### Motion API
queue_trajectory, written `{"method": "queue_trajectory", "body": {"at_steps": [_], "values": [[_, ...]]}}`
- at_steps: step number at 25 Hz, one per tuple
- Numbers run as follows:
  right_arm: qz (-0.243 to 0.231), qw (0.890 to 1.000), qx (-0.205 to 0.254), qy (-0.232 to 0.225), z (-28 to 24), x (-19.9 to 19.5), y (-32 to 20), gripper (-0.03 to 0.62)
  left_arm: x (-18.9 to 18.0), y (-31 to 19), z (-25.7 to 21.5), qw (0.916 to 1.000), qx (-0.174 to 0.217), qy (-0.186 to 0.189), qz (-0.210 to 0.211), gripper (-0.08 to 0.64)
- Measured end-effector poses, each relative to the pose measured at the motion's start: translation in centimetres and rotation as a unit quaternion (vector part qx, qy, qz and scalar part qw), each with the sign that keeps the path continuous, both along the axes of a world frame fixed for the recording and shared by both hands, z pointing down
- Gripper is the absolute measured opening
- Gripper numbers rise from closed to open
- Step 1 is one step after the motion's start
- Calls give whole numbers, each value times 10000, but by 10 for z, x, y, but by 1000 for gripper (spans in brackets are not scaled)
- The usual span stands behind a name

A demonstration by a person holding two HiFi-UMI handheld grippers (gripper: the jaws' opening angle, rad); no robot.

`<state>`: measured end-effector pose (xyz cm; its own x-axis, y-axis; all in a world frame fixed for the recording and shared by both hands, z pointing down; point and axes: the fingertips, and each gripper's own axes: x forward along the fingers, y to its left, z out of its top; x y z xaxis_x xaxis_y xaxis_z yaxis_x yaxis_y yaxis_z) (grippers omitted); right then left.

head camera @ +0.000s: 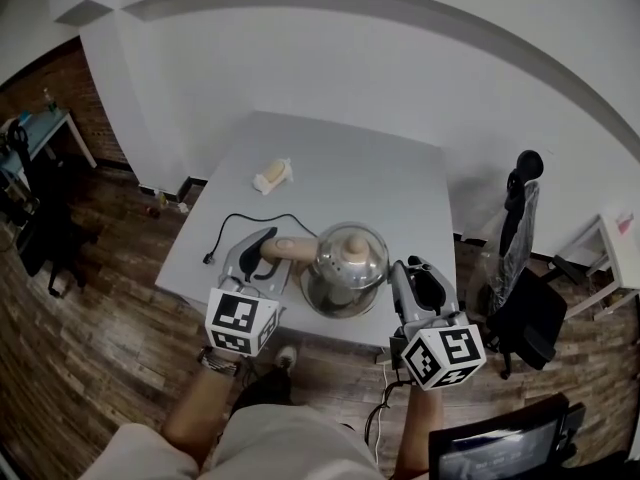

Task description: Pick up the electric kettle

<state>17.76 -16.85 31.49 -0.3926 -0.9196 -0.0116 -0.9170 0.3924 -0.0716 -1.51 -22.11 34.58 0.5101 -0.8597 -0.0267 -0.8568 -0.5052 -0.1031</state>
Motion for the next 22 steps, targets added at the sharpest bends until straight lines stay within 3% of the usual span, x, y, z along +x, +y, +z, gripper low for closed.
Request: {"method": "queue_trajectory", "body": {"at_steps": [13, 22], "values": [[-98, 9999, -98, 7, -9, -2, 24, 110, -3, 30, -8, 10000, 1, -10, -99, 138], [-158, 9998, -82, -29, -10, -26, 39, 110, -28, 48, -9, 9999, -22, -11, -109, 137]]}}
